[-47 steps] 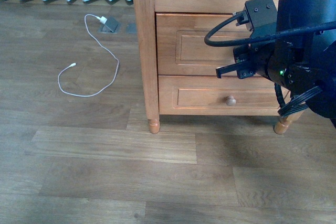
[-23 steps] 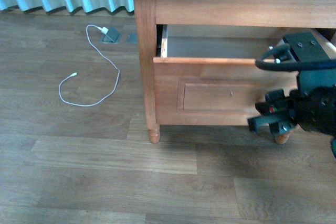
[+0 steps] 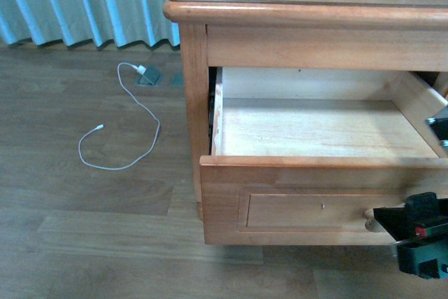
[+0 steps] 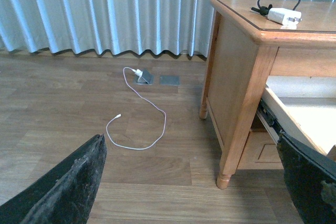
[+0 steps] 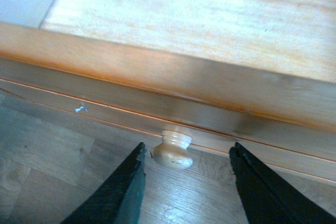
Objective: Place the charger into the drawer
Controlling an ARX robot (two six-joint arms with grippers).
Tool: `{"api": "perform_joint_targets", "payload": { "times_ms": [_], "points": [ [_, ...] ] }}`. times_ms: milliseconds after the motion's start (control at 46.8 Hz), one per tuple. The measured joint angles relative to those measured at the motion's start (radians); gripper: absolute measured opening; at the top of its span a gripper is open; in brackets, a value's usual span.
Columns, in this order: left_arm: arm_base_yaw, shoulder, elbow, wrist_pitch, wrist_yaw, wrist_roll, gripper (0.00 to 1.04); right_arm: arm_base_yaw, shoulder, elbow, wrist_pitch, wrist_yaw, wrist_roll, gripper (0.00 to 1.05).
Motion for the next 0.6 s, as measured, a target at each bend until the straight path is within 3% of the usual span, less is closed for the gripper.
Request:
{"api": "perform_joint_targets", "payload": {
  "times_ms": [278,427,598],
  "points": [
    [0.000,0.000,0.000,0.000,0.000,0.000,0.99,-0.066,-0.465,-0.038,-0.231,-0.112,0.040,0.98],
    [0.000,0.000,0.000,0.000,0.000,0.000,0.99,-0.136,-0.701,-0.048,-0.351,-0.195,0.044,0.96],
    [0.000,0.000,0.000,0.000,0.000,0.000,0.99,-0.329,-1.003,-0.094,-0.554,-0.399,0.026,0.96]
  ]
}}
